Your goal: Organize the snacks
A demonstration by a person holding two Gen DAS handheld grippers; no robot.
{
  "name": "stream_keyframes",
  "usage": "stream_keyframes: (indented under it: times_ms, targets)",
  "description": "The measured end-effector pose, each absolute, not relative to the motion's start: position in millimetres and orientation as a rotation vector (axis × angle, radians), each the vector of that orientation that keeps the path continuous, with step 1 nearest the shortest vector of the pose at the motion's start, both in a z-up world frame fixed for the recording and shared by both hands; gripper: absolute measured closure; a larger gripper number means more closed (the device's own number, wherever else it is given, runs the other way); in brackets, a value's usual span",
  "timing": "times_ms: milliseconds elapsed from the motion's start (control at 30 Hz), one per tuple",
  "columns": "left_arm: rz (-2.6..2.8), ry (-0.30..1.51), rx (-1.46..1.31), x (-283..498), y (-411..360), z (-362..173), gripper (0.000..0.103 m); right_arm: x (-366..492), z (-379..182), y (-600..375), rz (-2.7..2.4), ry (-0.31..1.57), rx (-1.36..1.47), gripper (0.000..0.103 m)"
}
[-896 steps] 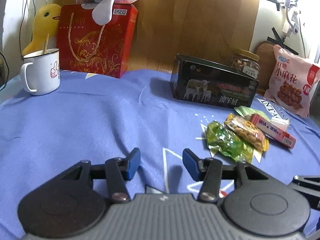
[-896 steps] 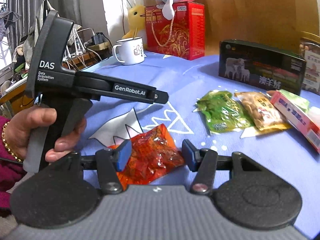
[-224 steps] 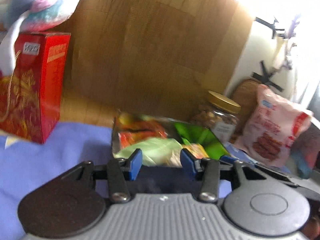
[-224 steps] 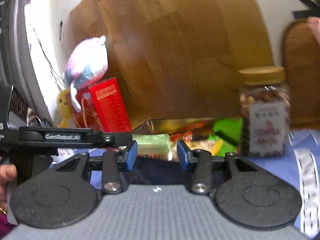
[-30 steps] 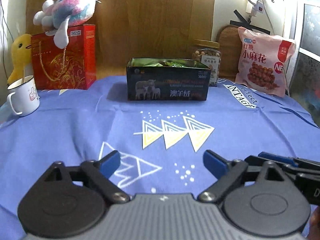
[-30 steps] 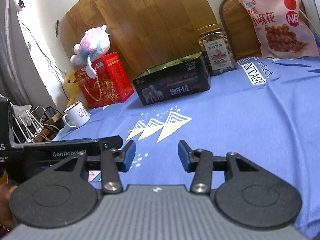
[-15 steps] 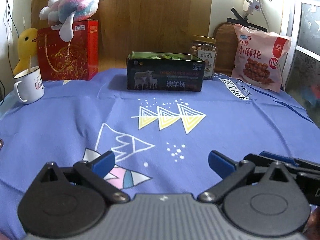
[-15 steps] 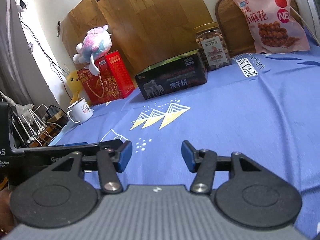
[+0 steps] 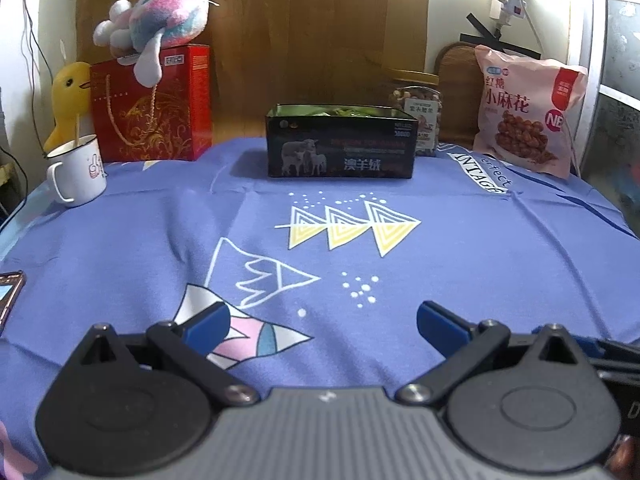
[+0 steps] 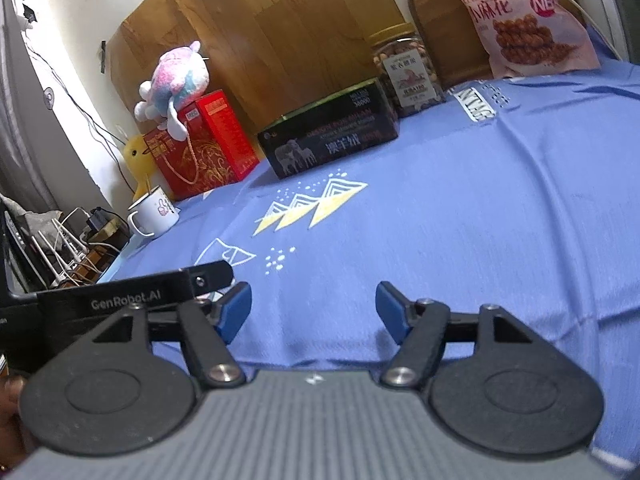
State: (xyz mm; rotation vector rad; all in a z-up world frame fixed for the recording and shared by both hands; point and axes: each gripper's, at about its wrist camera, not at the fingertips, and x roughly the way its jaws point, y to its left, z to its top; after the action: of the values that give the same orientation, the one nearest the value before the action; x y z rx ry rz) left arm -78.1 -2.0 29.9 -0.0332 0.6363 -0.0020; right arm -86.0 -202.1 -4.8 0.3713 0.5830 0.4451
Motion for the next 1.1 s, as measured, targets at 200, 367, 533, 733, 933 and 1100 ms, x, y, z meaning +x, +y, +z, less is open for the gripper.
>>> stream_keyframes:
  times_ms: [200,367,533,733,933,1100]
  targets:
    - [0.024,0.61,-0.03,-81.1,1.7,29.9,0.0,-88.9,-7.6,-200.4,0.424,0.583,0.372,0.031]
    - [0.049,0.593,-0.002,-84.0,0.8,29.1,0.0,-91.0,-6.7,-199.4,0.415,0.575,0.375,0.03]
    - [0.055,0.589,0.01,-87.0,0.4,27.3,0.0,-94.4,-4.7,-200.3,0.407,0.56,0.377,0.03]
    - [0.06,0.591,0.038,-89.4,-1.9,25.0,0.0,-96.3,-3.7,-200.4,0.401,0.548,0.377,0.029]
    - [0.063,0.585,0.067,-92.2,-4.2,25.0,0.0,-96.4,-3.5,-200.9,0.4,0.549,0.378,0.029]
    - [0.077,0.571,0.087,-94.2,-3.3,27.1,0.0,-97.6,-4.2,-201.4,0.397,0.548,0.379,0.028]
